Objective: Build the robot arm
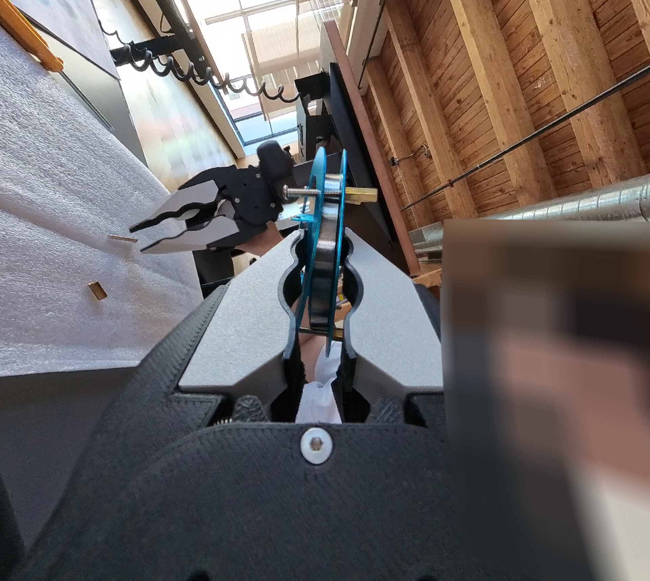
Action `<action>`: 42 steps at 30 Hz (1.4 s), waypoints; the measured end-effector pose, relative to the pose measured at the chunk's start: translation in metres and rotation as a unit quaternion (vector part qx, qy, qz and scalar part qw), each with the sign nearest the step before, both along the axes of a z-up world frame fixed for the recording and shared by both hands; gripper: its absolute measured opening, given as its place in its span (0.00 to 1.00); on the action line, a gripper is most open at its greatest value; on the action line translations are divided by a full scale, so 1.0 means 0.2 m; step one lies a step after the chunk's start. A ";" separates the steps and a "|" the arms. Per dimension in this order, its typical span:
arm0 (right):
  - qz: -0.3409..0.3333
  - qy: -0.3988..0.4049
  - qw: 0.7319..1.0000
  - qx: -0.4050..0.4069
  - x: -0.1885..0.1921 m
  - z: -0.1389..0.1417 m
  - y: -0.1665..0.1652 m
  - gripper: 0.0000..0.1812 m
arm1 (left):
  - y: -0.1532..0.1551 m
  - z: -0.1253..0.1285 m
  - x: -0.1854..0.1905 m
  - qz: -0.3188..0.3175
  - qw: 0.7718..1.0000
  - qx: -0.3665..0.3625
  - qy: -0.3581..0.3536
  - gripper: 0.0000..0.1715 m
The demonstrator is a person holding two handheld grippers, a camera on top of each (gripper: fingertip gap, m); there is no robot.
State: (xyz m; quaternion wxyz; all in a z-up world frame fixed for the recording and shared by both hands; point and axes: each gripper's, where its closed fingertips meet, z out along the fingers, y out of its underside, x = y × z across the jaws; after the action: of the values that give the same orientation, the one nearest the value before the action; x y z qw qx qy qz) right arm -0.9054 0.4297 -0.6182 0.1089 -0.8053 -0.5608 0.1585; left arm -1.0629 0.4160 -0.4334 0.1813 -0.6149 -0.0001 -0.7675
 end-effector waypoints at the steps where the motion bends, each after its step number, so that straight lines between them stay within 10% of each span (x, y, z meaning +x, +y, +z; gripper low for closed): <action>1: 0.001 0.021 1.000 -0.012 -0.01 0.01 -0.02 0.11 | 0.00 0.00 0.01 0.002 1.000 0.000 0.001 0.09; 23: 0.012 0.126 0.989 0.072 -0.08 0.05 -0.02 0.01 | 0.12 -0.10 0.15 0.035 0.999 -0.017 0.017 0.09; 29: -0.025 0.392 0.904 0.169 -0.15 0.41 -0.08 0.01 | 0.15 -0.10 0.24 0.037 0.999 -0.034 -0.012 0.09; 42: -0.009 0.577 0.792 0.199 0.02 0.73 -0.16 0.01 | 0.18 0.06 0.55 -0.005 0.998 -0.046 -0.033 0.09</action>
State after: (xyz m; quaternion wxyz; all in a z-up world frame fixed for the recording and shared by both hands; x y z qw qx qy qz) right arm -0.9007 0.3981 -0.4724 0.5714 -0.5297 -0.4061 0.4775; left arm -0.9526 0.4513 -0.4221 0.1492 -0.5972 -0.0380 -0.7872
